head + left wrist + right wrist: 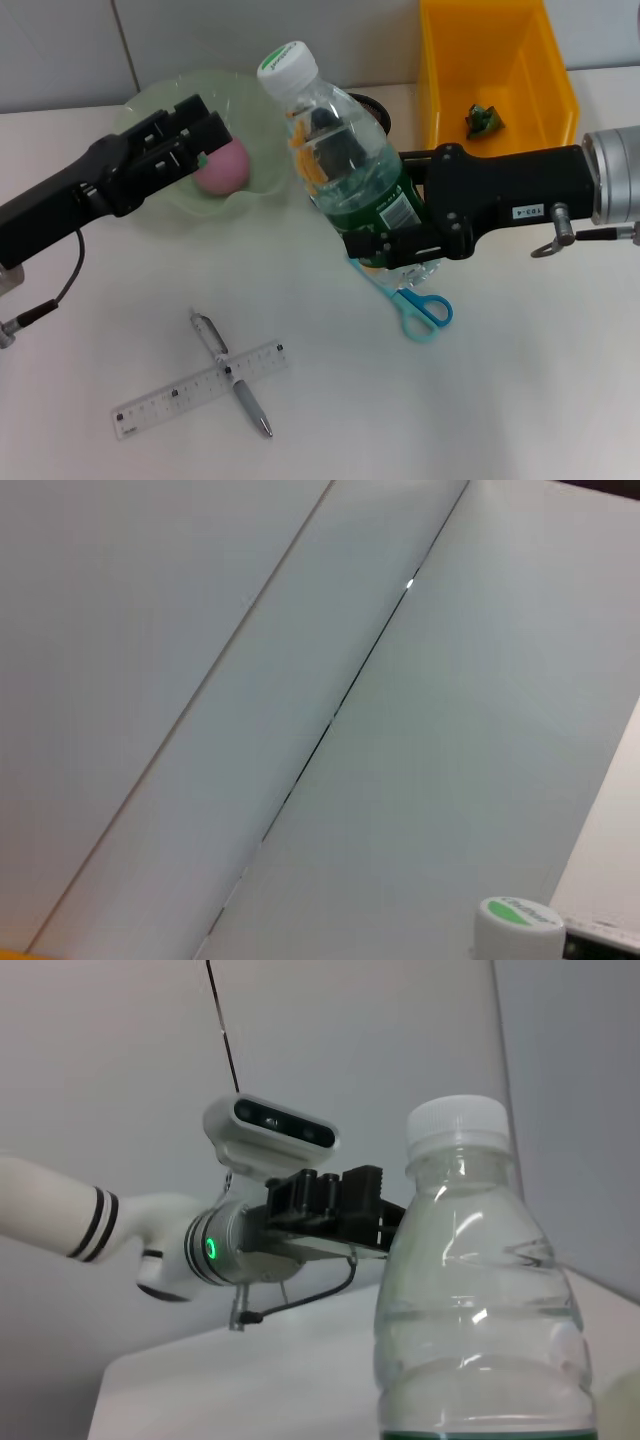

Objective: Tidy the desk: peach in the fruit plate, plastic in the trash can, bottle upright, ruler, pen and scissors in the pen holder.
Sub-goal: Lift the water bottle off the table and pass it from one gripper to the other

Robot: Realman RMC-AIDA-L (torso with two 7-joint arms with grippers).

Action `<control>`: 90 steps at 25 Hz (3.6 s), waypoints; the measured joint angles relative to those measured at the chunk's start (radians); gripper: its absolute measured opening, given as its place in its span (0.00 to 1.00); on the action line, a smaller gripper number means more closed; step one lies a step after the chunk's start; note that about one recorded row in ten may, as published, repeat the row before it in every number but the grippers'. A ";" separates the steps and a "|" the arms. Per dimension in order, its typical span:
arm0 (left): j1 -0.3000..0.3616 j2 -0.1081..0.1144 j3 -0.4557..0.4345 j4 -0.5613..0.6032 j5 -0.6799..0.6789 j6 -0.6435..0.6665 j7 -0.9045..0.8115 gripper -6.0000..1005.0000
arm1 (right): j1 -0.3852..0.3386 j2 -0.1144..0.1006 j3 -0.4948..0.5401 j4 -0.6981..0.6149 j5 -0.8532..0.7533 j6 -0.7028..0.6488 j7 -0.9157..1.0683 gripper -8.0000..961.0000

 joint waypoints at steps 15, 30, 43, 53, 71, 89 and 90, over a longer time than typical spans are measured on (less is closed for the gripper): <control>-0.006 -0.009 0.004 -0.036 -0.032 0.036 0.132 0.80 | 0.089 -0.005 0.001 0.095 0.012 0.028 -0.045 0.80; -0.016 -0.009 0.005 -0.052 -0.051 0.043 0.168 0.79 | 0.122 0.000 -0.024 0.144 0.012 0.045 -0.050 0.80; -0.029 -0.011 0.003 -0.085 -0.060 0.051 0.198 0.79 | 0.133 0.000 -0.048 0.171 0.009 0.046 -0.050 0.80; -0.035 -0.012 0.007 -0.099 -0.065 0.064 0.210 0.79 | 0.134 0.002 -0.061 0.173 0.010 0.047 -0.050 0.80; -0.042 -0.012 0.007 -0.123 -0.065 0.072 0.232 0.78 | 0.142 0.002 -0.063 0.189 0.011 0.050 -0.056 0.80; -0.042 -0.012 0.004 -0.132 -0.065 0.065 0.232 0.54 | 0.142 0.002 -0.063 0.191 0.011 0.050 -0.059 0.80; -0.043 -0.012 0.003 -0.135 -0.064 0.065 0.232 0.54 | 0.143 0.002 -0.063 0.191 0.012 0.047 -0.056 0.80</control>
